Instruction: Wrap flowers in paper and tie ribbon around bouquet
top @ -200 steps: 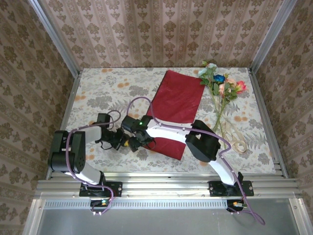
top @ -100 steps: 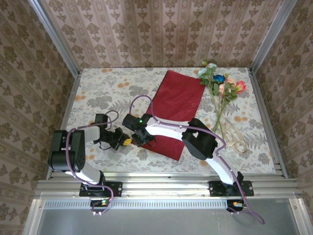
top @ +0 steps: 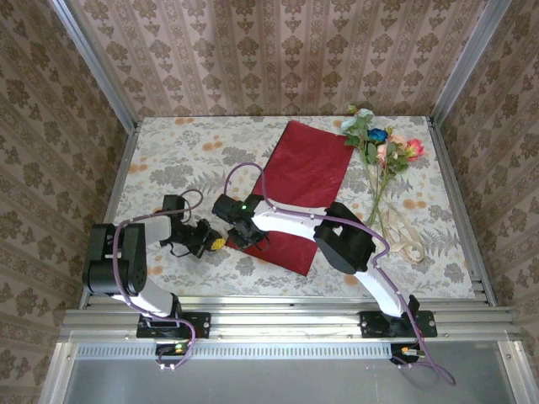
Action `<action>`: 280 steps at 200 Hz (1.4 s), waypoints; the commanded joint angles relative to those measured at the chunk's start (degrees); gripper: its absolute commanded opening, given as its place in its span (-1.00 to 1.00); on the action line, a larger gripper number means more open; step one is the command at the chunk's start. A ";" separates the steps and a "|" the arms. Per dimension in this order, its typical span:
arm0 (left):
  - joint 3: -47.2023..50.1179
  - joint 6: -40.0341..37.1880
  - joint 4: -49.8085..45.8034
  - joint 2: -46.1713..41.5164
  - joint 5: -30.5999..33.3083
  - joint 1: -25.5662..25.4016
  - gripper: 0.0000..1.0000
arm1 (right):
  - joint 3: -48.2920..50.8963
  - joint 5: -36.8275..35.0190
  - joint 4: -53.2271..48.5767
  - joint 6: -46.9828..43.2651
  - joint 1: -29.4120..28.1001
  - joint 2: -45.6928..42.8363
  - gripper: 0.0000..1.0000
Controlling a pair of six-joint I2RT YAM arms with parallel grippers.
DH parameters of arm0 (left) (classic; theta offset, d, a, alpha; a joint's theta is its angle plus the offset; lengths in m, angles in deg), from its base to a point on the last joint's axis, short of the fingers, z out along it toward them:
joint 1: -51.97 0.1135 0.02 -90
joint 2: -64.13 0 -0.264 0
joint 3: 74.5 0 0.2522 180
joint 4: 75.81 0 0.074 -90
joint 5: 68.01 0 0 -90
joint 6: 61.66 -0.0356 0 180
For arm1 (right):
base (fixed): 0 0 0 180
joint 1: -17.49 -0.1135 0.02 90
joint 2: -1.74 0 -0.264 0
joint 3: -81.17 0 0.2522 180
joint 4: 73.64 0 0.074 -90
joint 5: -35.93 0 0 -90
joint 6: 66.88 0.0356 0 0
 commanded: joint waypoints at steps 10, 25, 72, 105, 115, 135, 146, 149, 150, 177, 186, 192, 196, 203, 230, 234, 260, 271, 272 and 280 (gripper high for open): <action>-0.65 -2.12 -2.55 -1.31 0.50 3.57 -1.00 | -0.52 -3.20 -2.37 -1.41 -1.47 -0.95 0.03; -0.57 -2.93 -2.87 -1.98 -0.17 6.20 -1.00 | -2.05 -3.86 -4.06 -0.94 -1.65 0.98 0.10; -2.21 -6.40 -6.40 -2.24 -1.80 9.95 -1.00 | -6.06 -5.91 -7.56 -0.14 -1.54 6.56 -0.22; -1.12 -5.97 -5.93 -3.00 -2.43 10.03 -1.00 | -6.76 -6.60 -8.36 0.09 -1.50 7.44 -0.40; -1.04 -6.12 -6.12 -3.16 -2.61 10.02 -1.00 | -6.58 -6.35 -8.14 0.18 -1.41 6.98 -0.42; -1.07 -6.23 -6.34 -3.35 -3.02 9.97 -1.00 | -6.15 -4.33 -6.74 0.11 -1.26 5.23 -0.43; -1.03 -6.18 -6.19 -3.46 -3.35 9.89 -1.00 | -5.45 -1.72 -5.33 0.12 -0.86 3.94 -0.44; -1.07 -6.14 -6.19 -3.39 -3.41 9.75 -1.00 | -5.13 -0.96 -4.80 0.13 -0.74 3.46 -0.45; -1.02 -6.09 -6.15 -3.41 -3.43 9.75 -1.00 | -5.07 -0.79 -4.67 0.10 -0.68 3.38 -0.46; -0.93 -4.56 -4.36 -3.36 -4.88 8.46 -1.00 | 0.60 7.35 2.49 0.30 1.23 -2.77 -0.58; -0.82 -3.51 -3.14 -3.55 -5.41 7.81 -0.92 | 2.84 10.24 4.98 0.56 1.88 -4.70 -0.59; -0.66 -2.58 -2.07 -3.52 -5.84 7.35 -0.85 | 4.56 12.50 6.93 0.74 2.53 -6.13 -0.59; -0.56 -1.89 -1.25 -3.62 -6.11 7.03 -0.80 | 5.57 13.93 8.10 0.93 2.97 -6.95 -0.59; -0.39 -0.61 0.22 -3.69 -6.68 6.40 -0.71 | 7.34 16.32 9.73 1.29 3.75 -8.23 -0.59; -0.39 3.74 6.45 -3.37 -8.10 3.11 -0.38 | 12.46 24.72 14.28 2.33 6.88 -11.01 -0.61; -0.37 4.30 7.32 -3.20 -8.12 2.56 -0.35 | 13.48 25.72 15.05 2.59 7.36 -11.49 -0.62; -0.41 7.20 11.91 -1.45 -8.61 -0.40 -0.23 | 17.90 30.45 19.87 4.25 10.01 -13.50 -0.64; -0.25 8.24 13.34 -0.98 -8.31 -1.09 -0.19 | 19.07 31.99 20.97 4.85 11.23 -14.25 -0.64; -0.22 8.30 13.46 -0.98 -8.25 -1.12 -0.18 | 19.12 32.16 21.05 4.88 11.28 -14.31 -0.64; 0.20 9.33 15.22 -0.68 -8.19 -1.37 -0.16 | 19.67 33.20 21.62 5.06 11.91 -14.62 -0.64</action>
